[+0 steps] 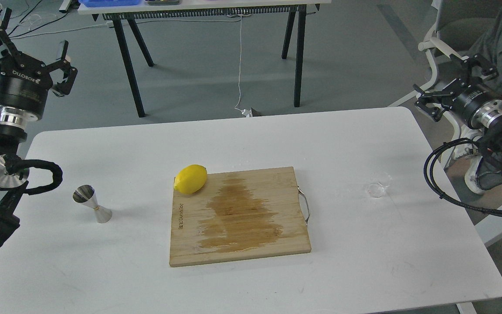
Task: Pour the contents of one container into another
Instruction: 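Move the left hand down toward the metal jigger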
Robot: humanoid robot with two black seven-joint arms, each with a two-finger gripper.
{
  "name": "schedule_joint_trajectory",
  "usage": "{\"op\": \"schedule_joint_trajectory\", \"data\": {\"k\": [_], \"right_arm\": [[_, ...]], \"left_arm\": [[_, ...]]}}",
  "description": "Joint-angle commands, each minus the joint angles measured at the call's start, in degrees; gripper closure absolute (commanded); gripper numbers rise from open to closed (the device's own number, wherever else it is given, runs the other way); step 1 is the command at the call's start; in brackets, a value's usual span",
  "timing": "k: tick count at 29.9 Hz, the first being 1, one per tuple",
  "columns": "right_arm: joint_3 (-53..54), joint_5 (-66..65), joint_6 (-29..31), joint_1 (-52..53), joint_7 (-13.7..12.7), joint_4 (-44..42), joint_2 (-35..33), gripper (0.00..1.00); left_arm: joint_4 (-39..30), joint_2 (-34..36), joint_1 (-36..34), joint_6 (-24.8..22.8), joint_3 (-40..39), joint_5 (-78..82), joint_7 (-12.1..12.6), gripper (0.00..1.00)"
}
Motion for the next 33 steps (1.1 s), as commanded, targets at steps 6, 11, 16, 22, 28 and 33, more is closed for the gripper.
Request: {"op": "schedule_joint_trajectory", "data": {"k": [6,11,16,22,28,33], "right_arm": [[0.9,0.0,0.0,0.0,0.0,0.1,-0.2,0.01],[0.9,0.0,0.0,0.0,0.1,0.0,-0.4,0.01],[0.9,0.0,0.0,-0.1,0.2,0.2,-0.4,0.01],[0.7,0.0,0.0,-0.1,0.2,0.1,-0.5,0.01],[0.4,0.0,0.0,-0.1,0.2,0.2,-0.5,0.01],[0.6,0.0,0.0,-0.2,0.2,0.2,-0.2,0.01]], "left_arm": [[2.4,0.2,1.6,0.0,0.8,0.2,0.0,0.0],[6.7,-0.4,1.3,0.0,0.9,0.7,0.0,0.0],[7.0,2.0,-1.1,0.0,1.2,11.9,0.0,0.0],[4.9,6.8,-3.6,0.0,1.1,33.9,0.0,0.0],[-4.6,9.0,-3.4,0.0,1.6,51.9,0.0,0.0],[-14.1,9.3,-1.6,0.0,1.6,62.5,0.0,0.0]]}}
